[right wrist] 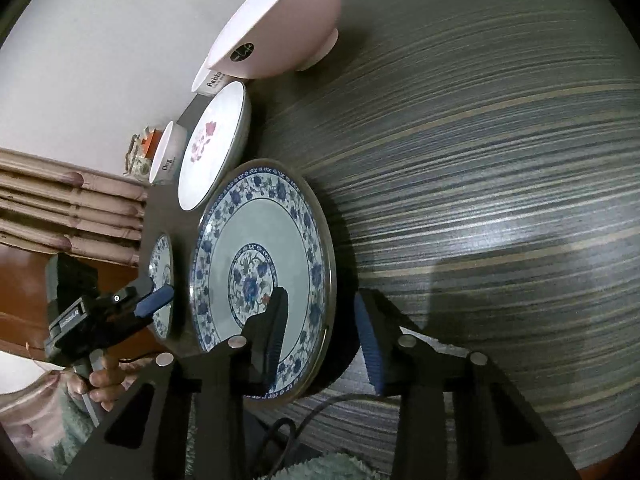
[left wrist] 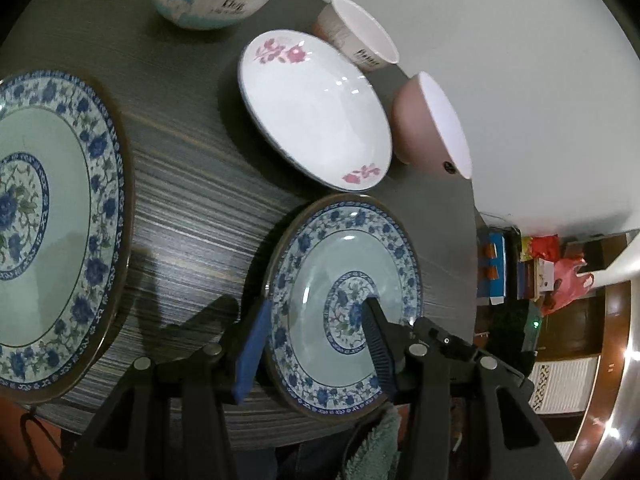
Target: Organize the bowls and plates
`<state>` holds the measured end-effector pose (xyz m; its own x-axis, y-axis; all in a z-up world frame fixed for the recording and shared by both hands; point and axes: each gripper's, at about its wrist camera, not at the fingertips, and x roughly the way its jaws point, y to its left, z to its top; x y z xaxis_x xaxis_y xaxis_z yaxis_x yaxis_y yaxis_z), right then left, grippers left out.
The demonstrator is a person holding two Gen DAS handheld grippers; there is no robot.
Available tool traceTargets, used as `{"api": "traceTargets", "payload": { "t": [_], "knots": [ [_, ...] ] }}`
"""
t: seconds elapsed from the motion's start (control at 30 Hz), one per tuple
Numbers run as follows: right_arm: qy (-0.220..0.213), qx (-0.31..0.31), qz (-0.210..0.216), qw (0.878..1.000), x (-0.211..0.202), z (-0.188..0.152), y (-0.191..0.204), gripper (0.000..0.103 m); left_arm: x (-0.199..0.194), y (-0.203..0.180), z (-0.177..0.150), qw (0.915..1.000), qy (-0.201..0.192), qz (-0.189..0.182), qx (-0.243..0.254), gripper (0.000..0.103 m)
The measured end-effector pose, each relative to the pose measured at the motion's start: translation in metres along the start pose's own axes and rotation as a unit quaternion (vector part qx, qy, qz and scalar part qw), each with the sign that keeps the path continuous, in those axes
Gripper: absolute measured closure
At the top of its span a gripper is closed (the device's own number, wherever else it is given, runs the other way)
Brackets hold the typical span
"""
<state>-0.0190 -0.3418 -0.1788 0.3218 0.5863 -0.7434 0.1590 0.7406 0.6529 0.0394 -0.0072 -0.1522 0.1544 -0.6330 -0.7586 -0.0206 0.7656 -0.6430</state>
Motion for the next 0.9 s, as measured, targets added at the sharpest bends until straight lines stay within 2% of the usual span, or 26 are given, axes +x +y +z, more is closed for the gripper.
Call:
{"api": "traceTargets", "payload": {
  "t": [0.1,0.37,0.67,0.9],
  "knots": [
    [0.002,-0.002,0.003,1.0,0.002,0.003,0.0,0.074,0.003,0.002,0.001,1.0,0.004,0.006,-0.001,0.056],
    [0.003,-0.005,0.006,1.0,0.003,0.007,-0.004,0.075,0.01,0.011,0.006,0.9997,0.009,0.024,-0.006,0.056],
    [0.012,-0.012,0.007,1.0,0.008,0.01,-0.001,0.08,0.021,0.013,0.008,0.9992,0.023,0.033,0.0,0.056],
    [0.014,-0.011,0.0,1.0,0.008,0.012,-0.004,0.09,0.028,0.011,0.011,0.9987,0.03,0.041,0.007,0.077]
  ]
}}
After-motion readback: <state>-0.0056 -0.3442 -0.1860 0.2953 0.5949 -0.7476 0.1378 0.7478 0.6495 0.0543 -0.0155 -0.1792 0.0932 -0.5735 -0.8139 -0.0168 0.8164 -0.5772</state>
